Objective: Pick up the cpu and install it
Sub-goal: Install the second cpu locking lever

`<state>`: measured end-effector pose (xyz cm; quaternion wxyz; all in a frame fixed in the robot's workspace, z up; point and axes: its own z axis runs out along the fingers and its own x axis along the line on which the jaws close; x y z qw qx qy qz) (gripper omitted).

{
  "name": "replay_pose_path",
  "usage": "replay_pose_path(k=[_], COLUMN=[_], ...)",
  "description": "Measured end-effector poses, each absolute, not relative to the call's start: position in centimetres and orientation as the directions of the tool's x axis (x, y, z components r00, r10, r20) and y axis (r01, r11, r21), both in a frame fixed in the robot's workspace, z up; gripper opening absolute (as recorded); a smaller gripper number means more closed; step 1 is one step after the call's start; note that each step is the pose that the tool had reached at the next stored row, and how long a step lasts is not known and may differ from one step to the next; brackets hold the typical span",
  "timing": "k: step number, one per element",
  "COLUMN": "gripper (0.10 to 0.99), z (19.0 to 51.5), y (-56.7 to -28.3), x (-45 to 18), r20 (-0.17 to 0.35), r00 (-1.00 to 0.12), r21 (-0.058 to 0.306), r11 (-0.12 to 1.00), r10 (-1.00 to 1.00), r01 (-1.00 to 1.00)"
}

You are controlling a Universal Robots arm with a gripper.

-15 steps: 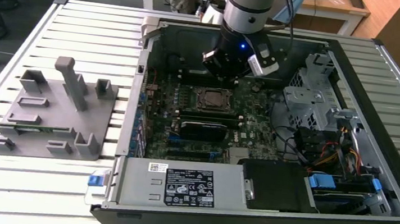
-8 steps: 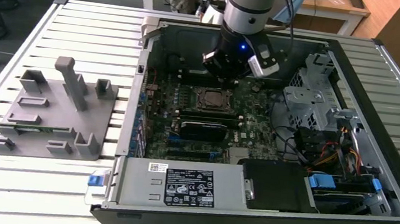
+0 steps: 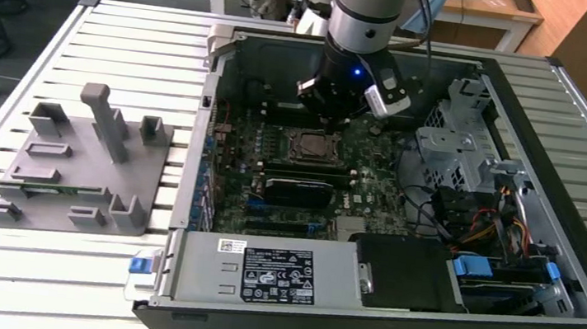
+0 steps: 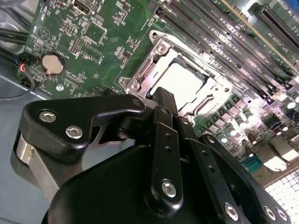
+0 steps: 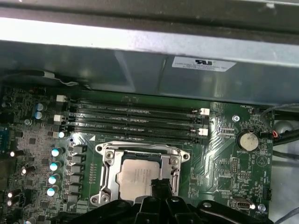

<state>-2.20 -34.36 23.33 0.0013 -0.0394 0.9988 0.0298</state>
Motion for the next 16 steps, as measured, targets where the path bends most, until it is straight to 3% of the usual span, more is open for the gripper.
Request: replay_pose_path(k=[16], gripper=[0.106], z=[24.7], y=[-34.8], x=[-2.2], r20=[-0.005], r00=[-0.997], r21=[0.060], r11=[0.995], r10=[-0.082], r01=[-0.082])
